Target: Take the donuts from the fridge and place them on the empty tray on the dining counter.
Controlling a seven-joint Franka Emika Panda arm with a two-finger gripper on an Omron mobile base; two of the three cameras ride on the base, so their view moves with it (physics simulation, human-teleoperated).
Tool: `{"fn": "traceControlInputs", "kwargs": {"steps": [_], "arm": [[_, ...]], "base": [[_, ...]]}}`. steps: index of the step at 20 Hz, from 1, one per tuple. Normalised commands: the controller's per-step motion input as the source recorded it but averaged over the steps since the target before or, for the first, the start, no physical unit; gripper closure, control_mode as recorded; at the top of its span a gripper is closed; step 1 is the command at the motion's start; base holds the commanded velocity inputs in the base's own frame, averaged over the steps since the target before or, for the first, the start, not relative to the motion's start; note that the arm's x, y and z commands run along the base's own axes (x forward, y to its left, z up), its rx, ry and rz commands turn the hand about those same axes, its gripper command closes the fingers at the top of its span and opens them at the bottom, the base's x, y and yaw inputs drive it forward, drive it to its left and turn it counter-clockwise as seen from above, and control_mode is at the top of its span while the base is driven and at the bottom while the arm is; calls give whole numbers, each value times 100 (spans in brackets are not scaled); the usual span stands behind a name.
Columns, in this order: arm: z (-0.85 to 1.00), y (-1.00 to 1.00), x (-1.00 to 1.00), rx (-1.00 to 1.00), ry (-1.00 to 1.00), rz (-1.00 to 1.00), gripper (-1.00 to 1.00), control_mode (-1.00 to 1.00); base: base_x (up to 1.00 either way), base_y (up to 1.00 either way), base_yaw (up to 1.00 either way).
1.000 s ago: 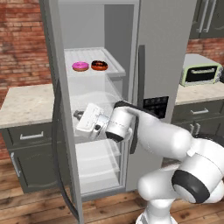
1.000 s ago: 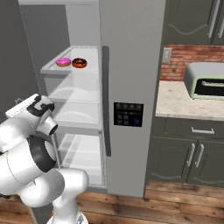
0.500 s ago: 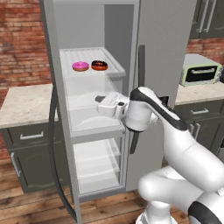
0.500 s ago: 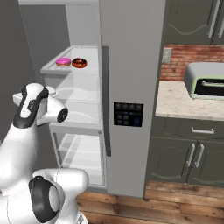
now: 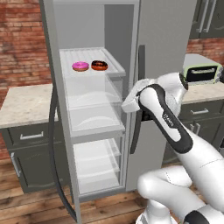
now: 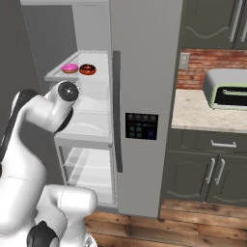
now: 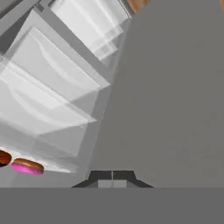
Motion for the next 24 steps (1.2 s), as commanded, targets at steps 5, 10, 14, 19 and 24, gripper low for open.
{"fn": "traceControlInputs", "kwargs": {"steps": [5,10,14,19,24], "arm": [[15,-98,-6,-87,0,4,100,-100],[-21,-50,0,-87,8,28,100,-100],[-11,-27,-10,-65,6,54,100,-100],[0,-36,-1,-31,-5,44,100,-100],[-1,-13,31,-1,-2,44,100,-100]], "base": [[0,0,0],[0,0,0],[0,0,0],[0,0,0],[0,0,0]]}}
